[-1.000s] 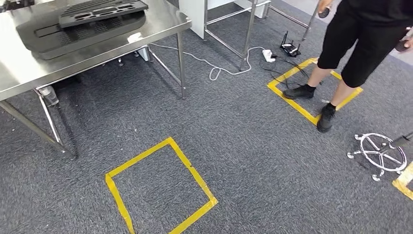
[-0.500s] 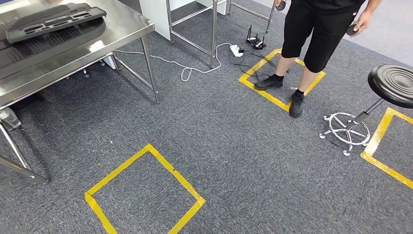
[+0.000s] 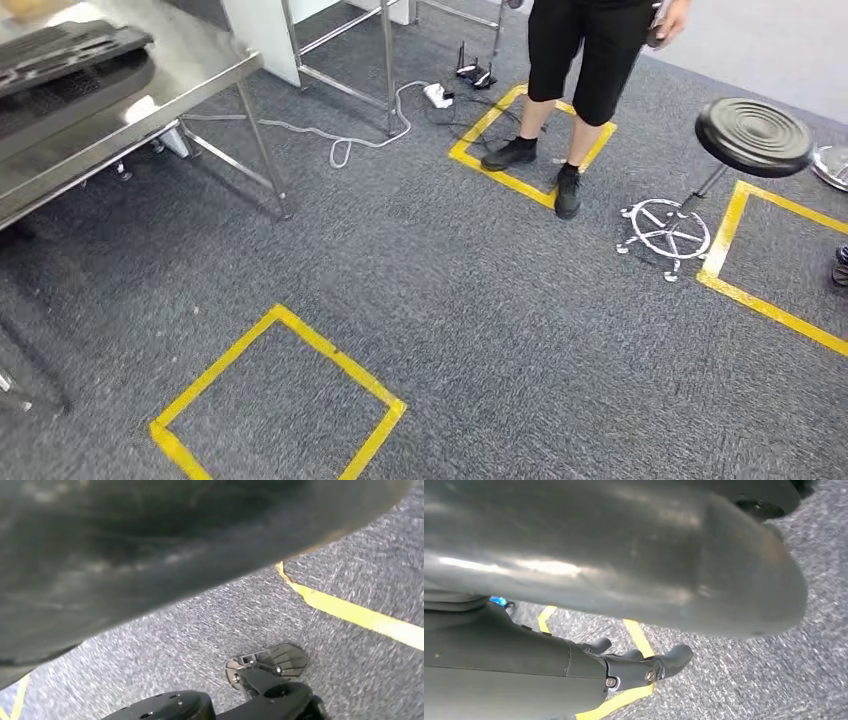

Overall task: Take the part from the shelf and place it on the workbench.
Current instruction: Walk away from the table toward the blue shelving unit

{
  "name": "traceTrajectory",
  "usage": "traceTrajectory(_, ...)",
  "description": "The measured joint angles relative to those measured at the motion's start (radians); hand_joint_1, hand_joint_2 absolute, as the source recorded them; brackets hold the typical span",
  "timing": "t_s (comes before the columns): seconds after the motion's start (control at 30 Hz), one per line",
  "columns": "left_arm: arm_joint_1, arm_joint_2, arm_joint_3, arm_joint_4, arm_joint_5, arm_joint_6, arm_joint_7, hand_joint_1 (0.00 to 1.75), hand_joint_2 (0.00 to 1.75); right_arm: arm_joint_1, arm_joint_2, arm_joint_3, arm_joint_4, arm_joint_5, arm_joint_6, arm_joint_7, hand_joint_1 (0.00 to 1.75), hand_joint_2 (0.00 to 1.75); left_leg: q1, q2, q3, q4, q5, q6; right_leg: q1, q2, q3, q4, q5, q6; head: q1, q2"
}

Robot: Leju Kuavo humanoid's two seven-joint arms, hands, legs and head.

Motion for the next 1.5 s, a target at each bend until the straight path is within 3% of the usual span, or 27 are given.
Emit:
traceTrajectory(0.07,-0.002,-0.001,0.000,0.000,-0.001,0.000,0.000,0.00,0.00,0.002,0.000,0.000,0.000,0.003,0.001,0.000,0.00,0.00,0.004,0.008,0.010,-0.005,-0.002,-0.014,-0.003,0.022,0.000,-0.006,0.010,-0.017,-0.001,0.000)
traceTrajectory(0.13,-0.002,-0.002,0.000,0.000,-0.002,0.000,0.000,0.00,0.00,0.004,0.000,0.001,0.001,0.006,0.002,0.000,0.00,0.00,0.007,-0.029,0.002,0.032,-0.034,-0.022,-0.013,0.042,0.012,-0.015,0.018,-0.032,-0.004,0.000)
traceTrajectory(0.2,0.001,-0.001,0.000,0.000,-0.002,0.000,0.000,0.00,0.00,0.004,0.000,0.001,0.001,0.007,0.003,-0.002,0.00,0.00,0.009,-0.079,-0.047,0.149,-0.101,-0.025,-0.015,0.063,0.017,-0.017,0.021,-0.042,-0.008,0.000)
traceTrajectory(0.27,0.002,0.001,0.000,0.000,-0.003,0.000,0.000,0.00,0.00,0.003,0.001,0.003,0.001,0.009,0.004,-0.004,0.00,0.00,0.008,-0.093,-0.103,0.260,-0.140,-0.028,-0.012,0.089,0.018,-0.017,0.021,-0.044,-0.009,0.000)
traceTrajectory(0.3,0.002,0.001,0.000,0.000,-0.003,0.000,0.000,0.00,0.00,0.004,0.001,0.003,0.001,0.010,0.004,-0.005,0.00,0.00,0.009,-0.095,-0.111,0.270,-0.130,-0.028,-0.011,0.103,0.019,-0.016,0.021,-0.044,-0.009,0.000)
traceTrajectory(0.33,0.002,0.002,0.000,0.000,-0.003,0.000,0.000,0.00,0.00,0.005,0.001,0.004,0.001,0.010,0.004,-0.006,0.00,0.00,0.011,-0.096,-0.100,0.238,-0.100,-0.029,-0.012,0.118,0.021,-0.015,0.021,-0.044,-0.009,0.000)
traceTrajectory(0.37,0.002,0.002,0.000,0.000,-0.003,0.000,0.000,0.00,0.00,0.005,0.002,0.004,0.001,0.010,0.004,-0.006,0.00,0.00,0.014,-0.105,-0.074,0.175,-0.060,-0.030,-0.013,0.132,0.022,-0.013,0.020,-0.042,-0.009,0.000)
traceTrajectory(0.43,0.003,0.003,0.000,0.001,-0.003,0.000,0.001,0.00,0.00,0.004,0.002,0.005,0.001,0.011,0.004,-0.006,0.00,0.00,0.021,-0.149,-0.022,0.053,-0.007,-0.030,-0.011,0.159,0.016,-0.003,0.015,-0.034,-0.010,0.000)
traceTrajectory(0.5,0.002,0.003,0.000,0.001,-0.004,0.000,0.002,0.00,0.00,0.004,0.003,0.005,0.001,0.011,0.004,-0.006,0.00,0.00,0.019,-0.172,-0.007,0.014,-0.001,-0.021,-0.011,0.177,0.005,0.002,0.014,-0.021,-0.011,0.000)
traceTrajectory(0.57,0.000,0.004,0.000,0.001,-0.004,-0.001,0.001,0.00,0.00,0.008,0.004,0.005,0.002,0.010,0.004,-0.005,0.00,0.00,0.014,-0.151,-0.007,0.010,0.004,-0.005,-0.014,0.184,-0.007,-0.001,0.018,-0.009,-0.011,0.000)
traceTrajectory(0.63,0.000,0.004,0.000,0.001,-0.004,-0.003,-0.005,0.00,0.00,0.009,0.004,0.005,0.002,0.010,0.004,-0.003,0.00,0.00,0.014,-0.129,-0.006,0.002,0.010,0.012,-0.012,0.142,-0.030,0.032,0.004,-0.006,-0.007,0.000)
traceTrajectory(0.7,0.001,0.004,0.000,0.001,-0.005,-0.007,-0.010,0.00,0.00,0.005,0.005,0.005,0.002,0.009,0.004,-0.002,0.00,0.00,0.013,-0.104,-0.006,0.000,0.011,0.022,-0.008,0.090,-0.086,0.143,-0.043,-0.012,-0.001,0.000)
traceTrajectory(0.77,0.002,0.004,0.000,0.001,-0.006,-0.010,-0.010,0.00,0.00,0.002,0.006,0.005,0.002,0.009,0.004,-0.001,0.00,0.00,0.010,-0.075,-0.007,0.000,0.010,0.025,-0.010,0.077,-0.150,0.266,-0.086,-0.013,0.000,0.000)
traceTrajectory(0.8,0.002,0.004,0.000,0.001,-0.006,-0.011,-0.011,0.00,0.00,0.003,0.006,0.005,0.002,0.008,0.004,-0.001,0.00,0.00,0.009,-0.062,-0.008,0.000,0.009,0.025,-0.011,0.075,-0.160,0.286,-0.088,-0.008,0.001,0.000)
traceTrajectory(0.83,0.001,0.004,0.000,0.001,-0.006,-0.011,-0.012,0.00,0.00,0.004,0.005,0.005,0.002,0.008,0.004,-0.001,0.00,0.00,0.009,-0.050,-0.007,0.000,0.009,0.025,-0.011,0.071,-0.147,0.262,-0.075,0.000,0.001,0.000)
traceTrajectory(0.9,0.001,0.004,0.000,0.001,-0.005,-0.014,-0.017,0.00,0.00,0.004,0.005,0.005,0.002,0.006,0.004,-0.002,0.00,0.00,0.009,-0.030,-0.005,0.000,0.007,0.021,-0.011,0.043,-0.072,0.124,-0.028,0.013,0.002,0.000)
traceTrajectory(0.93,0.001,0.004,0.000,0.001,-0.005,-0.015,-0.020,0.00,0.00,0.002,0.005,0.005,0.002,0.006,0.004,-0.002,0.00,0.00,0.007,-0.020,-0.003,0.000,0.004,0.016,-0.009,0.025,-0.034,0.058,-0.009,0.013,0.003,0.000)
traceTrajectory(1.0,0.000,0.004,0.000,0.000,-0.005,-0.017,-0.025,0.00,0.00,-0.002,0.005,0.005,0.002,0.007,0.005,-0.003,0.00,0.00,0.001,-0.004,0.003,-0.002,0.000,0.003,-0.003,0.007,-0.005,-0.001,0.009,0.001,0.002,0.000)
traceTrajectory(1.07,-0.001,0.004,0.000,0.000,-0.004,-0.019,-0.029,0.00,0.00,0.000,0.005,0.005,0.002,0.007,0.006,-0.004,0.00,0.00,0.002,0.009,0.012,-0.008,-0.001,-0.011,-0.001,0.026,-0.007,-0.002,0.015,-0.014,0.000,0.000)
traceTrajectory(1.1,-0.002,0.004,0.000,0.000,-0.004,-0.019,-0.030,0.00,0.00,0.001,0.004,0.005,0.002,0.007,0.006,-0.004,0.00,0.00,0.005,0.002,0.015,-0.005,-0.006,-0.017,-0.004,0.036,-0.004,-0.005,0.017,-0.021,0.000,0.000)
traceTrajectory(1.17,-0.002,0.004,0.000,0.000,-0.003,-0.019,-0.031,0.00,0.00,0.003,0.004,0.005,0.002,0.007,0.007,-0.004,0.00,0.00,0.009,-0.041,-0.004,0.051,-0.048,-0.023,-0.013,0.054,0.007,-0.011,0.021,-0.036,-0.006,0.000)
traceTrajectory(1.23,0.000,0.005,0.000,0.000,-0.002,-0.018,-0.030,0.00,0.00,0.003,0.006,0.005,0.002,0.009,0.009,-0.004,0.00,0.00,0.009,-0.083,-0.060,0.176,-0.114,-0.023,-0.012,0.074,0.007,-0.012,0.021,-0.044,-0.011,0.000)
traceTrajectory(1.3,0.002,0.005,0.000,0.000,-0.001,-0.018,-0.028,0.00,0.00,0.002,0.007,0.005,0.002,0.010,0.010,-0.004,0.00,0.00,0.008,-0.094,-0.103,0.258,-0.136,-0.023,-0.008,0.100,0.009,-0.011,0.021,-0.047,-0.012,0.000)
traceTrajectory(1.33,0.002,0.005,0.000,0.000,0.000,-0.018,-0.028,0.00,0.00,0.003,0.007,0.005,0.002,0.010,0.010,-0.004,0.00,0.00,0.009,-0.095,-0.101,0.248,-0.117,-0.023,-0.008,0.114,0.010,-0.010,0.020,-0.046,-0.011,0.000)
traceTrajectory(1.37,0.002,0.005,0.000,0.000,0.000,-0.018,-0.027,0.00,0.00,0.004,0.007,0.005,0.002,0.010,0.010,-0.004,0.00,0.00,0.011,-0.099,-0.081,0.200,-0.082,-0.024,-0.008,0.128,0.011,-0.008,0.020,-0.046,-0.012,0.000)
traceTrajectory(1.43,0.003,0.005,0.001,0.001,0.000,-0.018,-0.027,0.00,0.00,0.004,0.008,0.005,0.002,0.011,0.010,-0.004,0.00,0.00,0.017,-0.131,-0.025,0.075,-0.021,-0.025,-0.007,0.155,0.010,0.001,0.016,-0.040,-0.012,0.000)
traceTrajectory(1.5,0.002,0.005,0.001,0.001,0.000,-0.018,-0.026,0.00,0.00,0.004,0.008,0.005,0.002,0.011,0.011,-0.004,0.00,0.00,0.016,-0.152,0.001,0.016,-0.004,-0.020,-0.005,0.173,0.003,0.006,0.014,-0.029,-0.012,0.000)
